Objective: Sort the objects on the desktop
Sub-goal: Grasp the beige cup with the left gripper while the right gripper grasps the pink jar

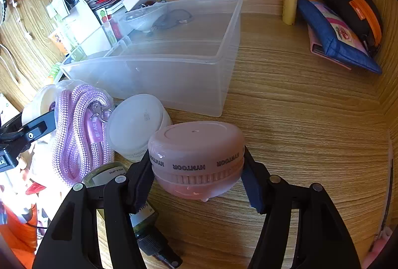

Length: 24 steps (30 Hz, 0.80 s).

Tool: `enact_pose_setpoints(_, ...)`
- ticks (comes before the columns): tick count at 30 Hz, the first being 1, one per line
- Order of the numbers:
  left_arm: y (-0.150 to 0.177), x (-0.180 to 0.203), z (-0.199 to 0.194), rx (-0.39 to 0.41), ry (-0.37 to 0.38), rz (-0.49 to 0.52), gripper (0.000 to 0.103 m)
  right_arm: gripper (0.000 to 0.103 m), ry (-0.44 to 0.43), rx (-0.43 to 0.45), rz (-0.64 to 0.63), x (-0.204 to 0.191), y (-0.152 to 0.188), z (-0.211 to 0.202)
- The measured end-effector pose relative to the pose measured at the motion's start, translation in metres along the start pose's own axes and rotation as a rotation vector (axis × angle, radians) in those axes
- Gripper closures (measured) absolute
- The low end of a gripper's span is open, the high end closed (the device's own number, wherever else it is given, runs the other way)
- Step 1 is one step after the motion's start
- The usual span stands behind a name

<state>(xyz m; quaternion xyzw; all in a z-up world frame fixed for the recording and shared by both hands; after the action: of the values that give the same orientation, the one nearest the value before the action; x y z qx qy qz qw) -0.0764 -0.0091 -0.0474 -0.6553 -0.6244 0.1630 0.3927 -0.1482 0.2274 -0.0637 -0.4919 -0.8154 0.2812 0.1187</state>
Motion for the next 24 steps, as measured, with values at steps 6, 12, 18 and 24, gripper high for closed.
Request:
enact_pose_setpoints(6, -0.003, 0.001, -0.004, 0.027, -0.048, 0.023, 0.014, 0.043, 0.012, 0.021, 0.002, 0.000, -0.003, -0.002)
enact_pose_setpoints(12, -0.007, -0.002, -0.011, 0.060, -0.070, 0.023, 0.014, 0.043, 0.033, 0.082, -0.017, -0.004, -0.009, -0.014)
enact_pose_setpoints(18, -0.014, -0.002, -0.027, 0.108, -0.099, 0.022, 0.014, 0.043, 0.027, 0.124, -0.027, -0.013, -0.018, -0.023)
enact_pose_setpoints(24, -0.025, 0.000, -0.039, 0.131, -0.155, 0.050, 0.014, 0.043, 0.015, 0.173, -0.023, -0.019, -0.030, -0.035)
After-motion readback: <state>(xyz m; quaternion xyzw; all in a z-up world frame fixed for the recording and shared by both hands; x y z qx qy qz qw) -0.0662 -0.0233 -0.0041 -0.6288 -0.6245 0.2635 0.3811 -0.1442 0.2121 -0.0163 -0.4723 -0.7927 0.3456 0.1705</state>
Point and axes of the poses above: each gripper's, at about its wrist camera, not at the fingertips, and z roughly the way its jaws point, x to its right, y to its underside, the point moved 1 cm from there along z, roughly the way its jaws point, and after that the axes turned 6 degrees about y, right-handed, at the moved point
